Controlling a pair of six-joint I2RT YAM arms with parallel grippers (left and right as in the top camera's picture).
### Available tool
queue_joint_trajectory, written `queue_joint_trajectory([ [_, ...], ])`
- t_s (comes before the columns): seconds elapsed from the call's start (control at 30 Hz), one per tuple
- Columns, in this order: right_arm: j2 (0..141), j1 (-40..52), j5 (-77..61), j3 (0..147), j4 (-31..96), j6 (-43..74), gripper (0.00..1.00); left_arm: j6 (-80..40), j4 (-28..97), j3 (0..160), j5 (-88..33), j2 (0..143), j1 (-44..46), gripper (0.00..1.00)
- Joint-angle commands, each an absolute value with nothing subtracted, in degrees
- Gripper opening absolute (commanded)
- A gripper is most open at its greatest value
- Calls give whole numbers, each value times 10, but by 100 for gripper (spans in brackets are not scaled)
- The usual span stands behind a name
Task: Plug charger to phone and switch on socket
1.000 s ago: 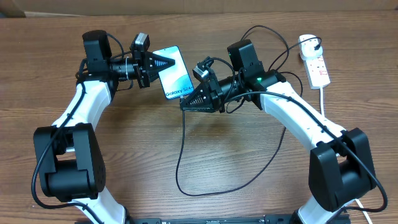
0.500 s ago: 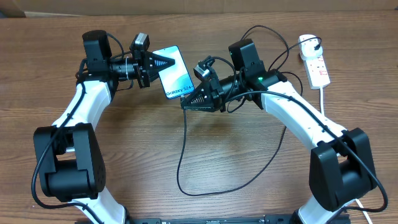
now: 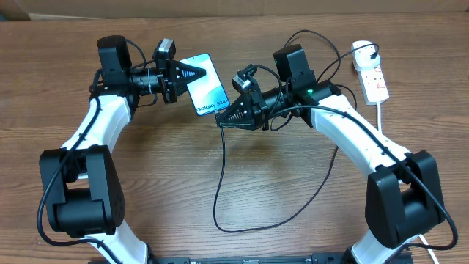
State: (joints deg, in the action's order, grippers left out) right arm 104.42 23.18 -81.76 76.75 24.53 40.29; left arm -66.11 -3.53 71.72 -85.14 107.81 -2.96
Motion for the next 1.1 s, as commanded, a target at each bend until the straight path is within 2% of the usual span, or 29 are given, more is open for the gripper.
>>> queue_joint_trajectory([
  [0.0, 1047, 214, -785, 771, 239, 401, 5, -664, -37, 729, -907, 1076, -17, 4],
  [0.4, 1046, 208, -780, 771, 239, 401, 11, -662, -37, 729, -907, 1076, -17, 4],
  [0.5, 1047, 208, -780, 771, 239, 401, 4, -662, -37, 729, -907, 1076, -17, 4],
  [1.07, 1046, 209, -818, 771, 248, 405, 4, -665, -37, 729, -896, 1076, -34, 4],
])
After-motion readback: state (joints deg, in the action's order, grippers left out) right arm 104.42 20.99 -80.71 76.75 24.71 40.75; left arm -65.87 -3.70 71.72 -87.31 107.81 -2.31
